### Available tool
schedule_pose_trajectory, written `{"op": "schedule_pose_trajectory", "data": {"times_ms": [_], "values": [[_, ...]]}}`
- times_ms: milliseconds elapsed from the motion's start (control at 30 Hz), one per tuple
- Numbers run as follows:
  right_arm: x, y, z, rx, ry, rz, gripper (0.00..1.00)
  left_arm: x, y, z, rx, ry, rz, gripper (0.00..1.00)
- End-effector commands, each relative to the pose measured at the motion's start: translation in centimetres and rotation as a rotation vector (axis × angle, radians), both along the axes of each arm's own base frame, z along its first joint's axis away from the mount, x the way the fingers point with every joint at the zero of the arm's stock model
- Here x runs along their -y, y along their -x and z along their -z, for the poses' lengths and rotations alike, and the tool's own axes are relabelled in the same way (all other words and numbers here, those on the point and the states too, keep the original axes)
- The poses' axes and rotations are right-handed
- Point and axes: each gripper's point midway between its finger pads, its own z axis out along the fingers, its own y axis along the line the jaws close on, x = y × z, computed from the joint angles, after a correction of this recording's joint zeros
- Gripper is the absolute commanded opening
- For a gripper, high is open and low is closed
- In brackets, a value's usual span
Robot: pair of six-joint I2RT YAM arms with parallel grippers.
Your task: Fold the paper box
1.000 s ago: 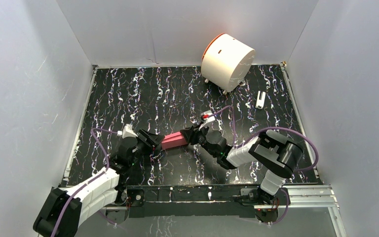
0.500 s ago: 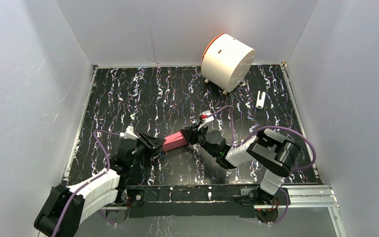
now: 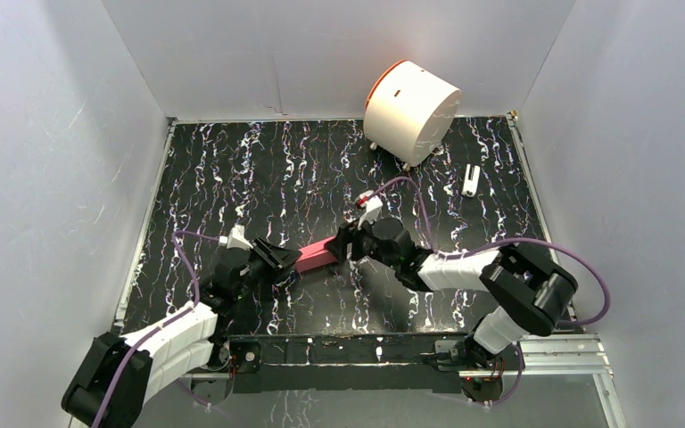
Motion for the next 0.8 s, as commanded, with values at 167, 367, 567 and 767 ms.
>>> {"op": "schedule_pose_trajectory", "data": {"times_ms": [167, 367, 567, 767], "values": [[3.2, 0.8, -0.4, -0.265, -0.047, -0.096, 0.83, -1.9, 3.0, 5.1, -0.162, -0.186, 0.037, 0.16], [2.8, 0.8, -2.6, -0.403, -0.244, -0.167, 0.85, -1.7, 3.0, 4.9, -0.157, -0.187, 0.050, 0.16], [2.6, -0.9, -2.5, -0.525, -0.301, -0.108, 0.85, -1.5, 2.9, 4.6, -0.146, -0.180, 0.057, 0.16], [2.4, -1.1, -0.8, -0.604, -0.324, -0.096, 0.79, -1.4, 2.7, 4.3, -0.132, -0.180, 0.064, 0.15]]}}
